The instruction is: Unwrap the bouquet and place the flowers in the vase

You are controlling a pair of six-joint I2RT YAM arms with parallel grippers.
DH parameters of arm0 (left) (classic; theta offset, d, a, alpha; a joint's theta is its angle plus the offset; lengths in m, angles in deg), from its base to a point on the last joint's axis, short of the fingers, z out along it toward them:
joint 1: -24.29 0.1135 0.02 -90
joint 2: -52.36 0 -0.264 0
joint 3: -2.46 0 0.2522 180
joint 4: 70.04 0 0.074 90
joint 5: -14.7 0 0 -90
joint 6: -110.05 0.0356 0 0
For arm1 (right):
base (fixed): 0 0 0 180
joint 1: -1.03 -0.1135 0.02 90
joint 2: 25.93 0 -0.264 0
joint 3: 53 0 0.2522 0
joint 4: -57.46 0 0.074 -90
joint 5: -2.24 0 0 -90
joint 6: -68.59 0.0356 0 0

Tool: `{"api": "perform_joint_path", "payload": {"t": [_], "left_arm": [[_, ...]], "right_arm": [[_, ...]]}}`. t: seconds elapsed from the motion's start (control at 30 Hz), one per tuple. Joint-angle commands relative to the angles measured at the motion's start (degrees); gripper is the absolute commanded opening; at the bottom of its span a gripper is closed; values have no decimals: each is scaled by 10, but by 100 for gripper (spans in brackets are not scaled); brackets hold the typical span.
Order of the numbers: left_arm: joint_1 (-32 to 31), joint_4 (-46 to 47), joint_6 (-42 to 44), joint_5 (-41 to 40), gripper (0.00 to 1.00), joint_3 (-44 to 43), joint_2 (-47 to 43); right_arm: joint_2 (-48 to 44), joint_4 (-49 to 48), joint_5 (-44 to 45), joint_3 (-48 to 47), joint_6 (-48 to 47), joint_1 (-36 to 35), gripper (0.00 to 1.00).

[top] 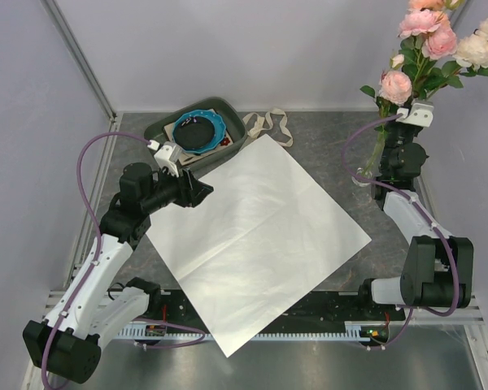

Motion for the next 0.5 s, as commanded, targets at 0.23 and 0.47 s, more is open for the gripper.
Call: {"api": "perform_joint_path", "payload": {"t": [0.23, 0.47], "left_arm": [[3, 27, 16, 17, 56, 4, -14], [3, 28, 14, 25, 56, 4, -18]], "right_arm": [[-32, 74, 6, 7, 15, -2, 33], [-65, 96, 6, 13, 15, -5, 45]]}}
